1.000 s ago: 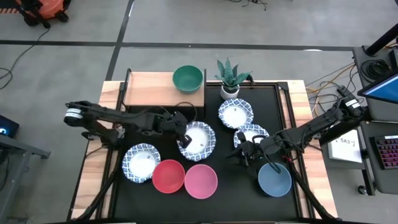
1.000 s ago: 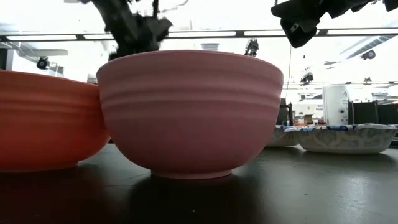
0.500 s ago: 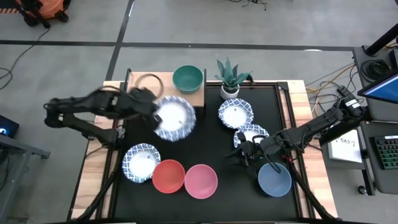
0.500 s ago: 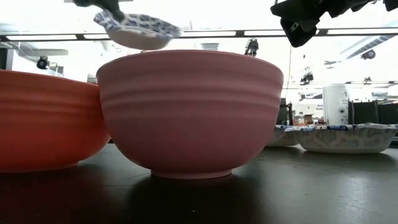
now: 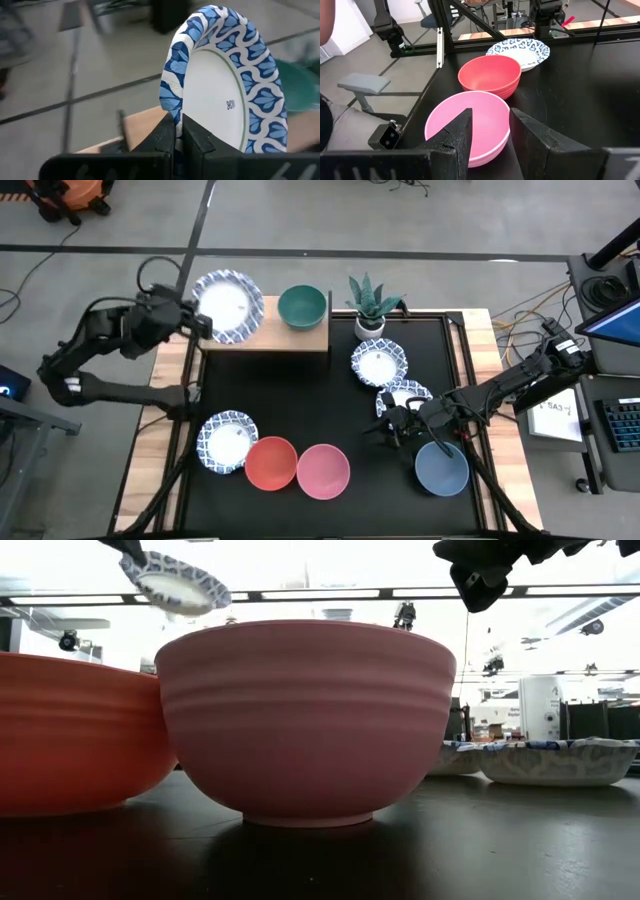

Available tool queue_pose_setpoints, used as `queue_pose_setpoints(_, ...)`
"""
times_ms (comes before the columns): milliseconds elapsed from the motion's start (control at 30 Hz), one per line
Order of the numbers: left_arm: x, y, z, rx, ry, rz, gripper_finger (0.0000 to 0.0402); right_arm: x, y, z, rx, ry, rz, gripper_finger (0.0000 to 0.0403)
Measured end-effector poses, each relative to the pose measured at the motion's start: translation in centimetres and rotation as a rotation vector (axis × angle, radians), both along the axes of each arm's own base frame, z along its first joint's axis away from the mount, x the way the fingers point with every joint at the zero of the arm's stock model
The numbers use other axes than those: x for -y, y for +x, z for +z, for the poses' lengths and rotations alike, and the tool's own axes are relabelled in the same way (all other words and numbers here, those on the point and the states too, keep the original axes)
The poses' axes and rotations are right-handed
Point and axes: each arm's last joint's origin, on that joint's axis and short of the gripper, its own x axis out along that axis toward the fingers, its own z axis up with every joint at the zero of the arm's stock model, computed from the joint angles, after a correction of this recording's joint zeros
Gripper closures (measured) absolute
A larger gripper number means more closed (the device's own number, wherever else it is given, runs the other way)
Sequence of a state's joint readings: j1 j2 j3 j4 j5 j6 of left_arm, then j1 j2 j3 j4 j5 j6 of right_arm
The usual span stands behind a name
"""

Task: Place and stack bowls onto a shelf
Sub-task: Put the white bowl on the shelf

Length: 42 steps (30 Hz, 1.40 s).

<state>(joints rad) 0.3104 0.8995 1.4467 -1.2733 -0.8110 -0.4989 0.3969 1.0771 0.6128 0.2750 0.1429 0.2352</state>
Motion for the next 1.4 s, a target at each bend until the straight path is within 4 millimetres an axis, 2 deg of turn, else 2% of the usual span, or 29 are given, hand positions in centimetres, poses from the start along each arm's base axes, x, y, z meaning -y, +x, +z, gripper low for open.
queue_pose_setpoints(167,-2.5,0.3,-0.5,-0.08,-0.06,0.084,0.0401,0.0,0.0,0.0,0.0,0.0,0.0,0.0284)
queue_pose_setpoints(333,-6.3,1.9,-1.3,-0.148,-0.144,0.06,0.0401,0.0,0.0,0.0,0.0,0.0,0.0,0.0284)
queue_pose_setpoints(567,-10.3,2.5,-3.2,-0.162,-0.337,-0.006,0.0401,0.0,0.0,-0.1,-0.003,-0.001,0.0,0.0284)
queue_pose_setpoints(933,-12.0,3.3,-4.4,-0.214,-0.386,0.01,0.0397,0.0,-0.1,-0.2,-0.007,-0.003,-0.001,0.0284)
queue_pose_setpoints(1400,-13.5,4.4,-5.5,-0.254,-0.41,0.004,0.0322,0.1,-0.1,-0.2,-0.005,-0.007,-0.017,0.0284)
